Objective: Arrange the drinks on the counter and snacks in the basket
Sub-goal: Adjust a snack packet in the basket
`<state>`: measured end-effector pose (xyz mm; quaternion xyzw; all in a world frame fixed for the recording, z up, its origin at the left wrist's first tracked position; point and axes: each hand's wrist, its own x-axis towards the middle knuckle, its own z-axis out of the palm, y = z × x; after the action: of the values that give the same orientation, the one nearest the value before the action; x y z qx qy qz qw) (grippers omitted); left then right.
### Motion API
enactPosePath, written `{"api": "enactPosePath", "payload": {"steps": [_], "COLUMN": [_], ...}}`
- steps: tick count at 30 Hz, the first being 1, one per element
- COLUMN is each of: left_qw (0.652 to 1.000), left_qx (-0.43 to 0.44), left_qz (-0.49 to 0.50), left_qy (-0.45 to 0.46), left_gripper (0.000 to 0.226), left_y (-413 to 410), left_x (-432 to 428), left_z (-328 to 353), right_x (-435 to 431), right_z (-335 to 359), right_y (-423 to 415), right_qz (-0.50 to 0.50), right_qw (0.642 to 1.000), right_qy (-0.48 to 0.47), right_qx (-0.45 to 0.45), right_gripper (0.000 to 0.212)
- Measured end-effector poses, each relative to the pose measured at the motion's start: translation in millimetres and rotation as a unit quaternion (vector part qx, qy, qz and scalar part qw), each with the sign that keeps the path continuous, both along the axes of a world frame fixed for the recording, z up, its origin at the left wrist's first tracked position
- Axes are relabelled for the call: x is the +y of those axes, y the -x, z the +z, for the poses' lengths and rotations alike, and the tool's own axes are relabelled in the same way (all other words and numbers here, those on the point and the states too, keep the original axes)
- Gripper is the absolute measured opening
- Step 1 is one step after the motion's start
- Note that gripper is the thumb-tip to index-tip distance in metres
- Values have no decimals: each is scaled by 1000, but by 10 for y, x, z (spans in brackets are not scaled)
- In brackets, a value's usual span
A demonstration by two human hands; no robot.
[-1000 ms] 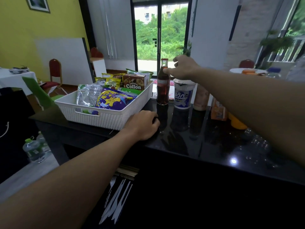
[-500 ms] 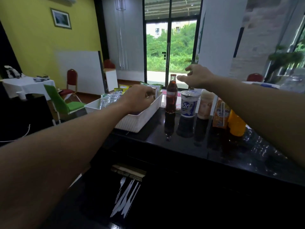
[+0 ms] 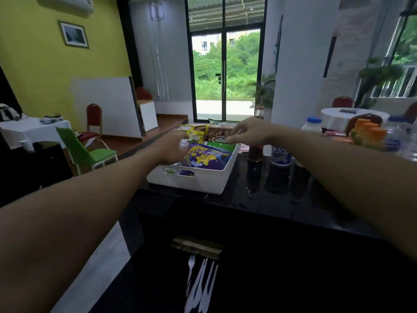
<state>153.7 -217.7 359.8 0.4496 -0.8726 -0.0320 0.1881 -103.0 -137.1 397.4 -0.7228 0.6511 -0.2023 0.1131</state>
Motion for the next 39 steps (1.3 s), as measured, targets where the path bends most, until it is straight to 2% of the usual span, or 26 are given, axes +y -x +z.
{"api": "enactPosePath", "payload": {"steps": [3,6,8,12,19,22,24,26,28,30,34,37,39], "left_qw": [999,998,997,994,967,933,914,893,873,866,882,869,860], "left_qx": [7,1,5,77,236,308,333,369,403,424,422,436,430], "left_qz": [-33,-67,-71,-71,-82,-88,-97,-98,-96,-90,-47,-19,-7], "left_qy": [-9,-5,-8,-31,-55,-166,-210,-238,-256,-248,-203,-233,-274], "left_gripper": [52,49,47,41,22,39,55,58,51,43,41,32,25], "left_y": [-21,2,24,62,62,22,7,11,32,61,118,202,239], "left_x": [-148,-280,-360,-460,-471,-436,-419,-429,-457,-477,-523,-492,-432], "left_z": [-109,-184,-223,-314,-359,-288,-246,-212,-177,-131,-38,26,73], "right_x": [-123,-202,-263,-355,-354,-351,-353,-350,-347,-326,-225,-159,-144], "right_z": [-108,-156,-173,-165,-64,13,71,106,114,117,111,65,41], "right_y": [-220,-402,-477,-533,-511,-481,-456,-442,-431,-430,-468,-512,-516], "right_qz": [9,4,4,-16,-20,-27,-39,-47,-60,-66,-7,57,67], "right_qw": [999,996,993,994,989,986,977,966,962,970,990,994,997], "right_qy": [-24,-63,-84,-84,-124,-99,-87,-73,-49,-27,6,14,39], "right_qx": [41,68,83,73,-71,-132,-193,-243,-261,-233,-139,-91,-24], "right_gripper": [39,54,55,39,36,29,35,38,38,41,63,78,88]}}
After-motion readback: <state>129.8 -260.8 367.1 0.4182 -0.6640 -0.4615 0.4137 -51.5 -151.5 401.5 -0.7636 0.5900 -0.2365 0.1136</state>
